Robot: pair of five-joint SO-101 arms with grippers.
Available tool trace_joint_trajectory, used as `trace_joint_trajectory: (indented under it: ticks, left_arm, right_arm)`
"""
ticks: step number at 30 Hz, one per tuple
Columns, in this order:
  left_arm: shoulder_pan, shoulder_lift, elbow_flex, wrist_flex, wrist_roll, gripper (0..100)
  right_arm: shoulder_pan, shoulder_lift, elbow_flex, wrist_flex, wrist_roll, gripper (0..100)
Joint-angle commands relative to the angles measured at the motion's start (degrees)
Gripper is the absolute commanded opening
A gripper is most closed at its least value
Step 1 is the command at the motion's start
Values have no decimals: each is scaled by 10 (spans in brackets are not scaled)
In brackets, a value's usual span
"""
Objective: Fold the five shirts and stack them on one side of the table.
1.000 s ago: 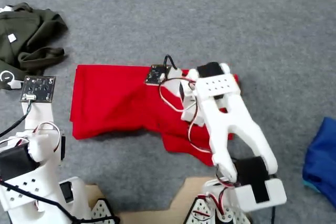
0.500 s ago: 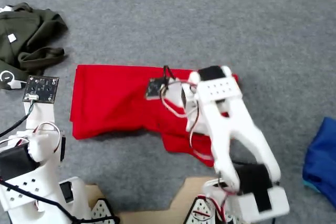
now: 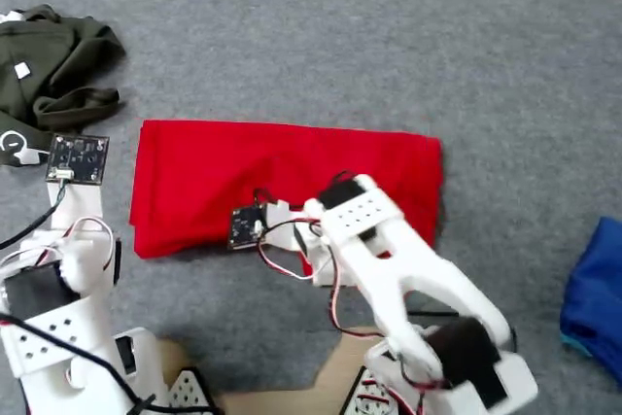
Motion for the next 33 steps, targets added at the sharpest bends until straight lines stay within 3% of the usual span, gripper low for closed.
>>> trace_joint_trajectory:
  ticks: [1, 6, 12, 33]
  left_arm:
    - [4, -5, 42, -62, -2, 20]
    - [4, -5, 69, -105, -4, 20]
    - [7, -4, 69, -109, -5, 20]
    - [7, -5, 68, -109, -33, 20]
  right_arm:
    - [-3, 44, -27, -6, -18, 65]
    - [-6, 103, -49, -27, -40, 74]
    - [-4, 155, -61, -26, -42, 157]
    - [10, 54, -65, 16, -62, 151]
